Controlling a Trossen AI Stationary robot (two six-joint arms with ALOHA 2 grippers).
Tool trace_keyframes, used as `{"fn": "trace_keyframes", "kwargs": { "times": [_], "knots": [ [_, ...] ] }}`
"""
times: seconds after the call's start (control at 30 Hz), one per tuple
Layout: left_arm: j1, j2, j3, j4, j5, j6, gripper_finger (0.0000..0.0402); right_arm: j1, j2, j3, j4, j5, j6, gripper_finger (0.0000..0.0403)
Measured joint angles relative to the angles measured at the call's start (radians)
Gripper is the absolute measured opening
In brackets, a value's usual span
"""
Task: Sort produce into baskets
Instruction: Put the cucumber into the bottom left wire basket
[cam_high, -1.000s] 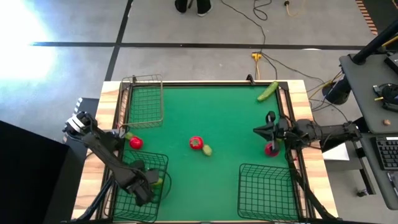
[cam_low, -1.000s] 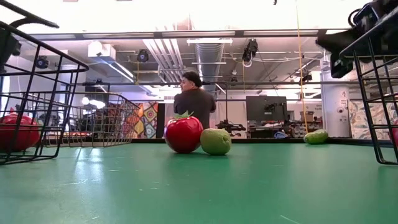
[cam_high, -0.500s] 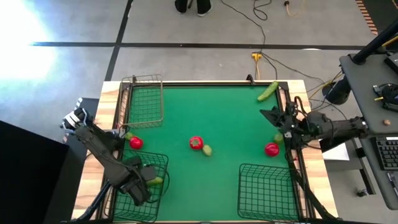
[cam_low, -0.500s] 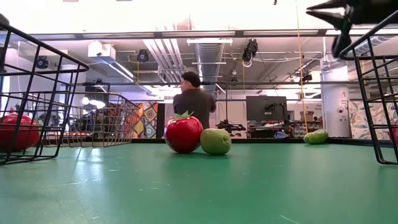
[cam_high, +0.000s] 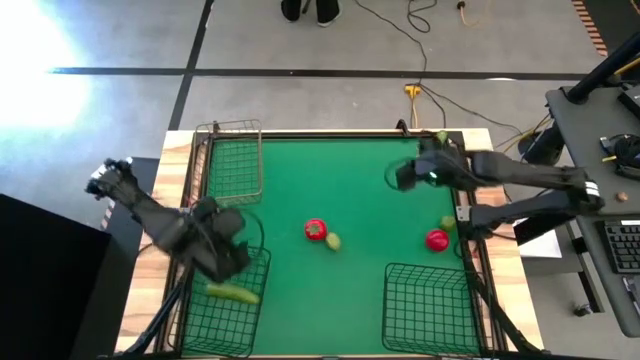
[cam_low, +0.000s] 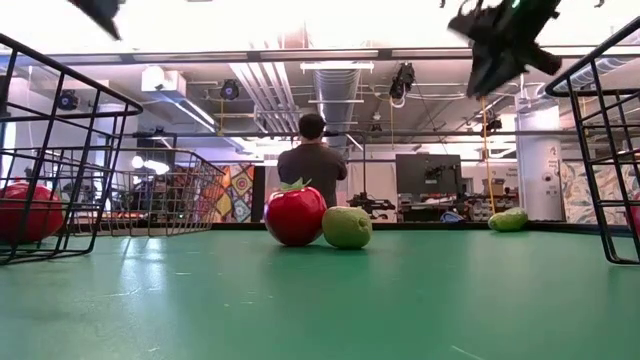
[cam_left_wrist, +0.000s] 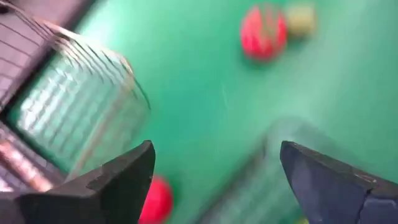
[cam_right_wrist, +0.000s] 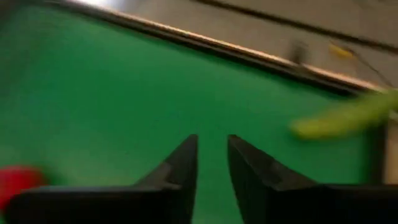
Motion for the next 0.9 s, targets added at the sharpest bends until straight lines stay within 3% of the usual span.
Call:
{"fn": "trace_keyframes", "kwargs": {
  "times": [0.13, 0.3, 0.43, 0.53, 0.7, 0.9],
  "knots": [
    [0.085, -0.095, -0.052, 0.282, -0.116, 0.180, 0.0326, -0.165, 0.120, 0.015, -0.054, -0.027, 0.117, 0.0176],
    [0.149, -0.169, -0.156, 0.620, 0.002, 0.488, 0.0326, -0.363, 0.250, 0.013, -0.044, -0.068, 0.247, 0.0253],
    [0.173, -0.234, -0.233, 0.609, 0.095, 0.551, 0.0326, -0.500, 0.354, 0.011, -0.045, -0.164, 0.321, 0.0292],
    [0.170, -0.337, -0.289, 0.591, 0.102, 0.540, 0.0326, -0.556, 0.412, 0.010, -0.047, -0.193, 0.361, 0.0312],
    [0.170, -0.447, -0.413, 0.651, 0.101, 0.492, 0.0326, -0.559, 0.462, -0.004, -0.012, -0.186, 0.467, 0.0330],
    [0.202, -0.543, -0.497, 0.728, 0.030, 0.490, 0.0326, -0.560, 0.497, -0.106, 0.117, -0.159, 0.608, 0.0336]
  ]
}}
